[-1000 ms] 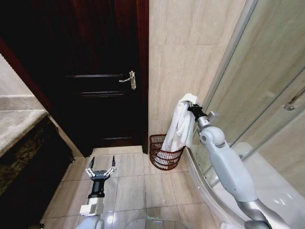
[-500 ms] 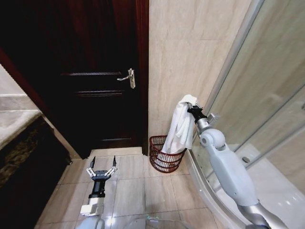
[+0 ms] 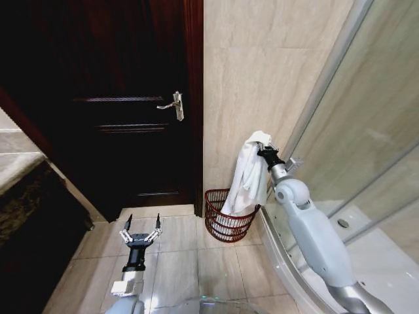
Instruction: Discard the used towel into the hamper.
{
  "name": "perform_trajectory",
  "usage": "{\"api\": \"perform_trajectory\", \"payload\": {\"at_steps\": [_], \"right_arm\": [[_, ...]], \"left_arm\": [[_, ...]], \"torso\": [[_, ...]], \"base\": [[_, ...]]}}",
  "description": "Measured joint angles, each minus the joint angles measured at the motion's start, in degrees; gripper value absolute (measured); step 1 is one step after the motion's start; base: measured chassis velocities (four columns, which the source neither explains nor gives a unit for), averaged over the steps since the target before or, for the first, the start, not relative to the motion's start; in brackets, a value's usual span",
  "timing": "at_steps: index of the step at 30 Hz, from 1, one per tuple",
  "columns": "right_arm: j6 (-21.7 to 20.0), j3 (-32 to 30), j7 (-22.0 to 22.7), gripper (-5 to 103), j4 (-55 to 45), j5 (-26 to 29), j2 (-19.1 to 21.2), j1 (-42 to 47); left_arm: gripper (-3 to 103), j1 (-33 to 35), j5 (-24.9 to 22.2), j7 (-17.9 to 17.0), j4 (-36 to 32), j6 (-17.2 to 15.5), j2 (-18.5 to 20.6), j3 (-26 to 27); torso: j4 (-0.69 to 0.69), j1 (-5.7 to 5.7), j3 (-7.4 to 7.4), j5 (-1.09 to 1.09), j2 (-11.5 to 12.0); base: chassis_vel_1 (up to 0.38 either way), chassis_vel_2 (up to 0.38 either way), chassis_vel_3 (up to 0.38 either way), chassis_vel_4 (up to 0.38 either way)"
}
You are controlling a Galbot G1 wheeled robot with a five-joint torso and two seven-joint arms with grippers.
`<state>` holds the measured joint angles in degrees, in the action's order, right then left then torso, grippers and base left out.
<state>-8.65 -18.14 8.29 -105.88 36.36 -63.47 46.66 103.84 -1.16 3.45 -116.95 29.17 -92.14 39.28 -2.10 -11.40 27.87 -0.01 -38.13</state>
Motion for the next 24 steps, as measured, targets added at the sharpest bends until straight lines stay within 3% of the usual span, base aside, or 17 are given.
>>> {"api": "perform_trajectory", "payload": {"at_steps": [24], "right_arm": [[1.6,-2.9,0.6,8,-10.9,-4.8,-2.9,14.1]], "left_arm": [[100,-0.4,0.1,0.1,0.9,0.1,0.0,-0.6]], "torso": [[0.0,2.46,-3.53,0.0,6.0]], "base": [[-0.069,0.062,0.07,-0.076]]}}
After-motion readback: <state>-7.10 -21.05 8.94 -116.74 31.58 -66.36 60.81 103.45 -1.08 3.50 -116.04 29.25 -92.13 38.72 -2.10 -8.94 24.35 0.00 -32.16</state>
